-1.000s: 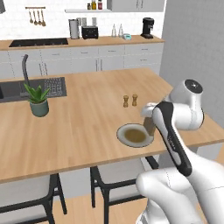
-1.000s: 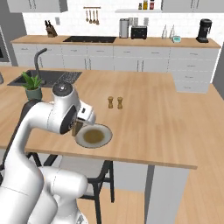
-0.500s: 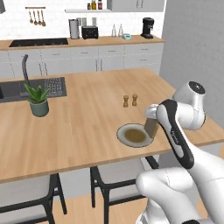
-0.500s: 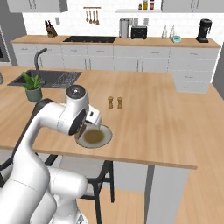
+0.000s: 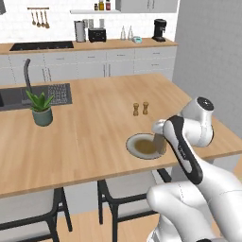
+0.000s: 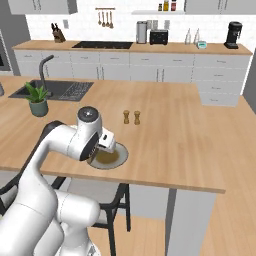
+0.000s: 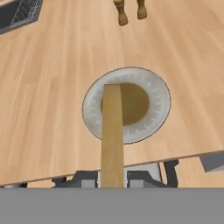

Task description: Start the toaster. Once the lever pops up, take the bread to the plate on the dining counter.

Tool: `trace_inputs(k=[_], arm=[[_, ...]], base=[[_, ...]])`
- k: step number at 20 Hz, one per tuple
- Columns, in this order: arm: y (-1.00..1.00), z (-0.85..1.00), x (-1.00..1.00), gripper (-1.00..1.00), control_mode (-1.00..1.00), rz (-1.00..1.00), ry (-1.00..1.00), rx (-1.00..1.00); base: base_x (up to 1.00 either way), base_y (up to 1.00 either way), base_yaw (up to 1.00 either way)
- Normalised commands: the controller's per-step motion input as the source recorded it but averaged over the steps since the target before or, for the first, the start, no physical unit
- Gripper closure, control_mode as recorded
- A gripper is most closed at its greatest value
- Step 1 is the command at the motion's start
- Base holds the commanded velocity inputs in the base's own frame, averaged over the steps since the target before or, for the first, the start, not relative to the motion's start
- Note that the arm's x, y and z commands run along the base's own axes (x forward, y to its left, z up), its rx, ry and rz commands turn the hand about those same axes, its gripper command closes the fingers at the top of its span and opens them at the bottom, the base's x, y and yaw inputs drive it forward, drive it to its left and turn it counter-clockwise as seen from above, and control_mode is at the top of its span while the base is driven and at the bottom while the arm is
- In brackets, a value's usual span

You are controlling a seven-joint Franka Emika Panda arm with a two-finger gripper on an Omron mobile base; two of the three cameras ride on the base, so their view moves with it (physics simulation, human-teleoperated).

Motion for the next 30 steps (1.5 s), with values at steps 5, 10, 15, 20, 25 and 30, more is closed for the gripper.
trace_inputs(k=[5, 10, 15, 20, 25, 30], arm=[[0.04, -0.18, 0.45, 1.0, -1.0, 0.0, 0.0, 0.0], [0.12, -0.21, 0.33, 1.0, -1.0, 0.0, 0.0, 0.0], [0.08, -0.29, 0.26, 1.0, -1.0, 0.0, -0.04, 0.0], [0.0, -0.3, 0.22, 1.0, -1.0, 0.0, -0.01, 0.0], [0.0, -0.15, 0.31, 1.0, -1.0, 0.01, 0.02, 0.0], [0.0, -0.03, 0.42, 1.0, -1.0, 0.01, 0.01, 0.0]], base=[[0.0, 0.0, 0.0], [0.0, 0.0, 0.0], [0.0, 0.0, 0.0], [0.0, 0.0, 0.0], [0.0, 0.0, 0.0], [0.0, 0.0, 0.0]])
